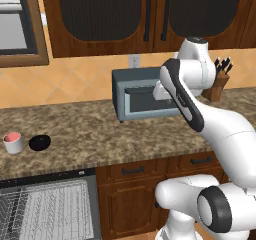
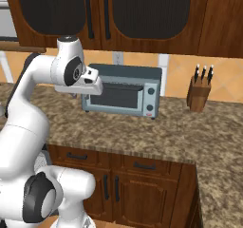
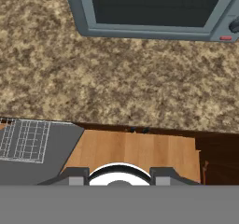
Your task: Pick up the cup and bowl from the counter, place them in the dishwasher, and close the dishwasher door.
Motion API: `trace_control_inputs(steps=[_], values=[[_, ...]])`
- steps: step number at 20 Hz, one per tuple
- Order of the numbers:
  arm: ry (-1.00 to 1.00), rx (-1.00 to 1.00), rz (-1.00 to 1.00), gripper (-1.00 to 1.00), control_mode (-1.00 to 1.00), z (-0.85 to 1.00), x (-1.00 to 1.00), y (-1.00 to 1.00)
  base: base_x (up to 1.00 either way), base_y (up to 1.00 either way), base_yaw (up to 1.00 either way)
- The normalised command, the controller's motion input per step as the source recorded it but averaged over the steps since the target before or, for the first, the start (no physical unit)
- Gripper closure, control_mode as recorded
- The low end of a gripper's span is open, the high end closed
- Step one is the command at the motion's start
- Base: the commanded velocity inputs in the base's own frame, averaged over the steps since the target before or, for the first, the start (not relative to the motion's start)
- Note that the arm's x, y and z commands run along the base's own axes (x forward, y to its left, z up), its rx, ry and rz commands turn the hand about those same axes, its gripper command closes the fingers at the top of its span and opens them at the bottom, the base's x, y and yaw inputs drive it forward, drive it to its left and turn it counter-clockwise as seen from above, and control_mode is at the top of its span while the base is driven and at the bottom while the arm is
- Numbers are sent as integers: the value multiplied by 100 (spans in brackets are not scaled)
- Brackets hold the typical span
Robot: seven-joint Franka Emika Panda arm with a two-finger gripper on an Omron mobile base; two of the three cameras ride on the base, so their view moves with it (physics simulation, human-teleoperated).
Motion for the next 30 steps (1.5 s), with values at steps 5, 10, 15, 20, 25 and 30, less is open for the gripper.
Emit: trace_control_inputs(steps=[5,10,15,20,25,30], values=[[0,0,0,-100,100,0,0,0,0,0,0],[0,0,0,-100,100,0,0,0,-12,0,16],[0,0,0,-100,100,0,0,0,-17,0,79],[0,0,0,-100,100,0,0,0,-18,0,89],[0,0,0,-100,100,0,0,0,-18,-1,78],[0,0,0,-100,100,0,0,0,-26,-23,51]])
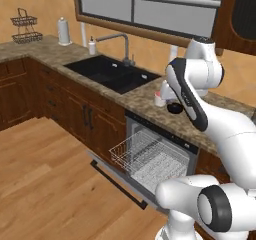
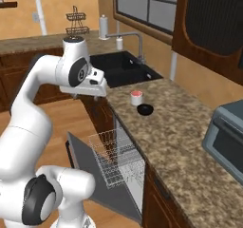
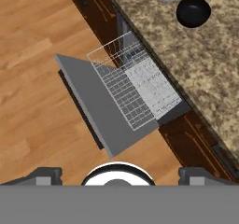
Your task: Pick up the cup and bowl from the counter, place them in the dishwasher, and close the dishwasher door.
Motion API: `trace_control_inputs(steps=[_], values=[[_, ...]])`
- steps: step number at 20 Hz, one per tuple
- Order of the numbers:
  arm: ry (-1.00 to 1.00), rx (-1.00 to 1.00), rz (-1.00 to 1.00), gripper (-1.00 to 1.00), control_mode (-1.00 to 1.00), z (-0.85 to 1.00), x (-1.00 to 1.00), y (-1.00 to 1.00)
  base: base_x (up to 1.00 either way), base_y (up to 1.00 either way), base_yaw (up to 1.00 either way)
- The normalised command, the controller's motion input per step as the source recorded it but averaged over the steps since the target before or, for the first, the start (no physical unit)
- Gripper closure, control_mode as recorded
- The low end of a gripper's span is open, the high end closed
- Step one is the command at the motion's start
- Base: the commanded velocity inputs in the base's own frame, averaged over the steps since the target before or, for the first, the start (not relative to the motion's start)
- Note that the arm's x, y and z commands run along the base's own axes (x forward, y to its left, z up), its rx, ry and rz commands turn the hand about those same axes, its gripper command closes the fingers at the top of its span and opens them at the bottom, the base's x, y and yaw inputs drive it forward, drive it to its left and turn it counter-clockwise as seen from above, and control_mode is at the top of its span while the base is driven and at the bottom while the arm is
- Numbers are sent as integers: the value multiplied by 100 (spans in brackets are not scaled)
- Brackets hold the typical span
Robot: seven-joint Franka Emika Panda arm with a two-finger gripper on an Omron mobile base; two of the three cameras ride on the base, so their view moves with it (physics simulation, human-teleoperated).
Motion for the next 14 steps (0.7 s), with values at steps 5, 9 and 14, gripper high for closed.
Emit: trace_control_inputs(steps=[5,9,14], values=[[0,0,0,-100,100,0,0,0,-10,-38,25],[0,0,0,-100,100,0,0,0,0,-40,8],[0,0,0,-100,100,0,0,0,0,-51,8]])
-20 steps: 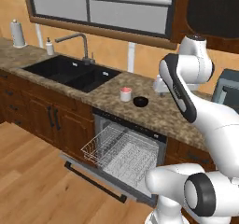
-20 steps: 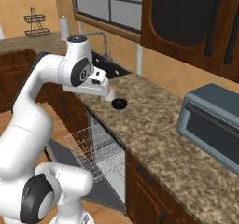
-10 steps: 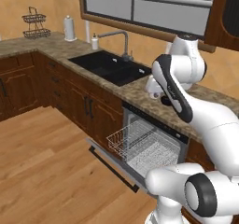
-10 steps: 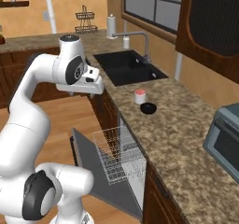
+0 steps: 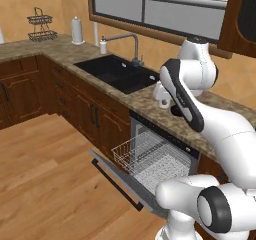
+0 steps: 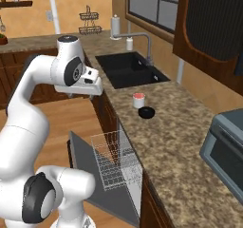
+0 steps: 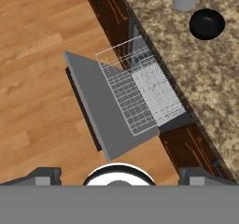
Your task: Pick up the cup and bowl from the counter, place them in the dishwasher, and close the dishwasher door.
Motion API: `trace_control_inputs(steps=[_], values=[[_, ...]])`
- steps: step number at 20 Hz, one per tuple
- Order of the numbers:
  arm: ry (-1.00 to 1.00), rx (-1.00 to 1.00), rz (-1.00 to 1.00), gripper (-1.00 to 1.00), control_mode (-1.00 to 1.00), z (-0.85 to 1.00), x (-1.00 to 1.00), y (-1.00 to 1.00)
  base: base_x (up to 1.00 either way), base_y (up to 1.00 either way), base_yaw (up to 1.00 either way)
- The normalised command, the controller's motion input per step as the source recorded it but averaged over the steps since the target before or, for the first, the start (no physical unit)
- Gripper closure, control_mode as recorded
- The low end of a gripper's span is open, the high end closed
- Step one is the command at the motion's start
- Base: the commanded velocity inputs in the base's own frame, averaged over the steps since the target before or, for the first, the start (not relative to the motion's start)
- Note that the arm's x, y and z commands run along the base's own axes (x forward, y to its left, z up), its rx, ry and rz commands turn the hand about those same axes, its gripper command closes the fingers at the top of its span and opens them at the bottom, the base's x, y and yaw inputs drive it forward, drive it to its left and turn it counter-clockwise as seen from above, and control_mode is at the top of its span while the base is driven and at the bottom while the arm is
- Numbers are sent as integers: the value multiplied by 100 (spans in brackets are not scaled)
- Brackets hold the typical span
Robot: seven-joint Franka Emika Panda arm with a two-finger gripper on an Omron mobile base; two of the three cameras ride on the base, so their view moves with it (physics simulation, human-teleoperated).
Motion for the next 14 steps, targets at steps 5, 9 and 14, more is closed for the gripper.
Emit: trace_control_inputs(steps=[5,9,14], values=[[0,0,0,-100,100,0,0,0,0,-52,9],[0,2,4,-100,-100,-7,0,-23,0,-25,4],[-1,1,9,-100,-100,-14,2,-44,0,0,0]])
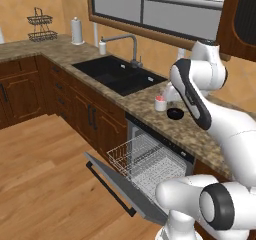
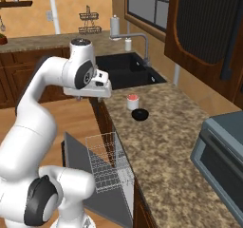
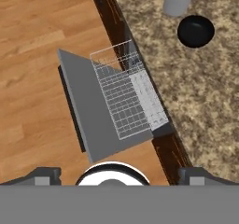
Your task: Pick up the cup and bowl from the counter, place them in the dishwasher, and close the dishwasher door.
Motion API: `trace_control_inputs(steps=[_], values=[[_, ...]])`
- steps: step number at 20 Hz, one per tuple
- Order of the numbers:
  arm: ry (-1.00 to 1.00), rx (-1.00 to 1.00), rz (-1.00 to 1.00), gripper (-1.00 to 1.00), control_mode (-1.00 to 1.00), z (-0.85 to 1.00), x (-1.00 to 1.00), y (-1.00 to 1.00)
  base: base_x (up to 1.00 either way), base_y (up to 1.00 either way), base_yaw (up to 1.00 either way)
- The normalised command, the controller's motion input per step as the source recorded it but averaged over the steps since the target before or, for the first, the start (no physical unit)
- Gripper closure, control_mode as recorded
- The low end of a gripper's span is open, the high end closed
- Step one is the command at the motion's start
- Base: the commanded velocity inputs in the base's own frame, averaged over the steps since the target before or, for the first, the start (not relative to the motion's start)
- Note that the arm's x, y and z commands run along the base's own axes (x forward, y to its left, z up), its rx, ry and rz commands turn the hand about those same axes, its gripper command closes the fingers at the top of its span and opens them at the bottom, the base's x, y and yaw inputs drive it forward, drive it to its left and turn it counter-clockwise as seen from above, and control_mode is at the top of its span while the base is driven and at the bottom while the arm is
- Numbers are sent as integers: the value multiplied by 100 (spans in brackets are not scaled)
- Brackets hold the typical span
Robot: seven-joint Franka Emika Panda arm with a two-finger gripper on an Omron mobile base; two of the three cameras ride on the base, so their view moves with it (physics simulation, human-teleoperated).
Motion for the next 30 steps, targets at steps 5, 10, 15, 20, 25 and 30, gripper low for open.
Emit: trace_control_inputs(steps=[5,10,15,20,25,30], values=[[-4,-2,9,-100,-100,-23,42,-34,0,0,0],[0,-9,3,-100,-100,-45,71,-28,0,0,0],[1,-10,2,-100,-100,-69,77,-37,0,0,0],[3,-10,2,-100,-100,-67,72,-35,0,0,0],[1,-8,4,-100,-100,-60,63,-39,0,0,0],[0,-1,11,-100,-100,-46,54,-28,0,0,0]])
